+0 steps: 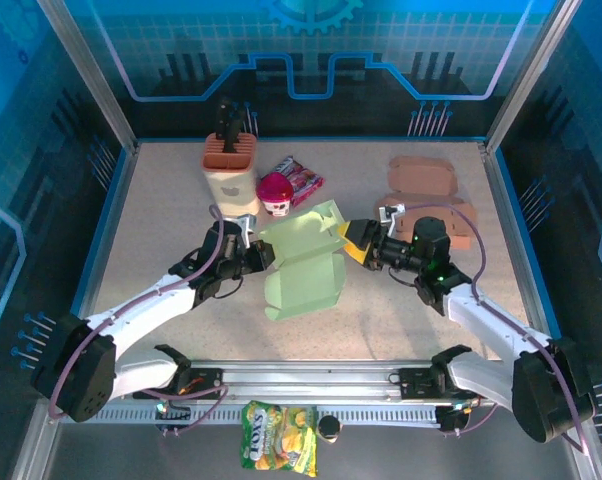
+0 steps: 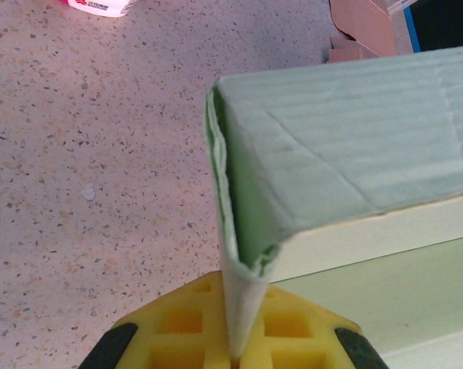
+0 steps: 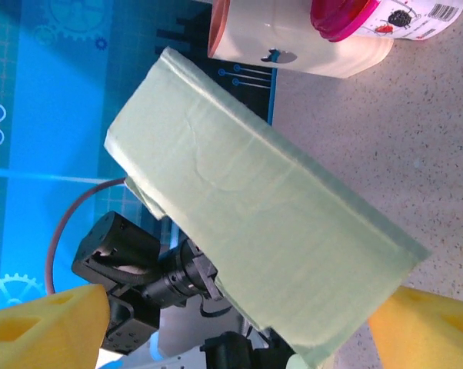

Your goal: Fold the paper box

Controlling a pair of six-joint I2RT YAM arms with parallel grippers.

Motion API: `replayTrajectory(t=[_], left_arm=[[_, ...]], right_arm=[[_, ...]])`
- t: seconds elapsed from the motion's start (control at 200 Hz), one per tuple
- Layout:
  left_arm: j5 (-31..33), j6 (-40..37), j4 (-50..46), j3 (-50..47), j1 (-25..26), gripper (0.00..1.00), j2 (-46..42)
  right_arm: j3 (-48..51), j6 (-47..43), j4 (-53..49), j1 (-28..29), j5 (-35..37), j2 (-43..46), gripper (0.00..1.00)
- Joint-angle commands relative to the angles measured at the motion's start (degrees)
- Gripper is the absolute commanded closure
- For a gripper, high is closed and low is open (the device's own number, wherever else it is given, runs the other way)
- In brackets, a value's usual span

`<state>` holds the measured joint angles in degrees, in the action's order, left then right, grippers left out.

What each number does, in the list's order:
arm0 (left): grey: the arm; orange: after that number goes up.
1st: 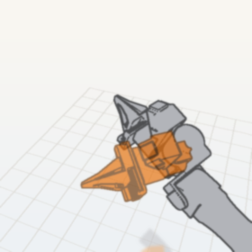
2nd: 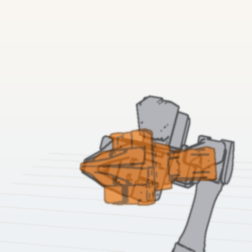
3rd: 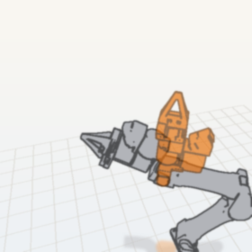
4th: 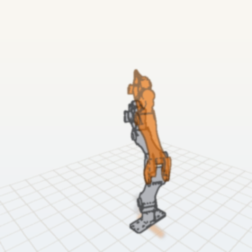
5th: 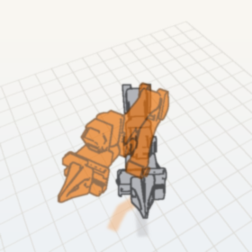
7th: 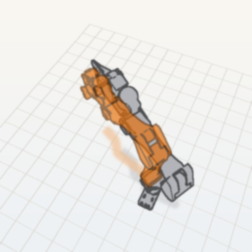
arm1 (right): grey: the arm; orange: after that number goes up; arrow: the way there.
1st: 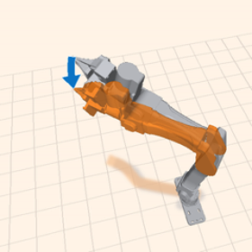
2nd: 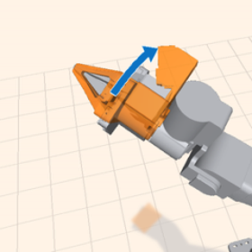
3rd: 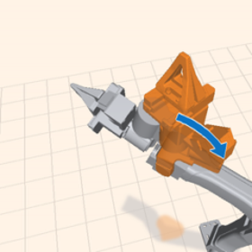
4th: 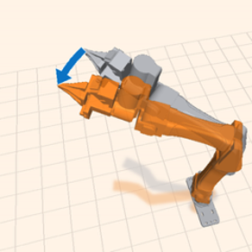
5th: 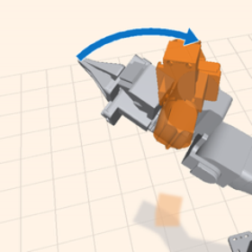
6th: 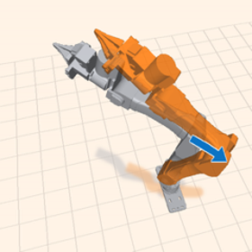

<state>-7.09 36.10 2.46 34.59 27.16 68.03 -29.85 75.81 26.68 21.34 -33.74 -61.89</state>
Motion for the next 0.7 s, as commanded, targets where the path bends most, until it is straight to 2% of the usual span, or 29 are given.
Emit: replayTrajectory(t=[0.0,0.32,0.485,0.575,0.695], left_arm=[[-1.69,0.47,1.51,-0.59,-0.30,1.00,-0.62],[-2.14,0.91,2.47,-0.14,-0.17,1.00,0.44],[-1.92,1.21,2.22,0.21,-0.17,1.00,0.83],[-1.09,1.54,1.61,0.29,-0.18,1.00,0.75],[-0.55,1.83,0.82,0.63,-0.26,1.00,0.70]], right_arm=[[1.21,4.13,7.38,0.71,2.10,-1.33,0.13],[0.03,7.68,11.83,4.78,5.21,-4.74,0.15],[0.83,7.62,12.40,5.12,5.02,-4.89,0.16],[0.69,5.29,7.46,4.32,4.11,-2.64,0.16],[-1.77,-2.88,-6.36,3.17,1.91,2.20,0.16]])
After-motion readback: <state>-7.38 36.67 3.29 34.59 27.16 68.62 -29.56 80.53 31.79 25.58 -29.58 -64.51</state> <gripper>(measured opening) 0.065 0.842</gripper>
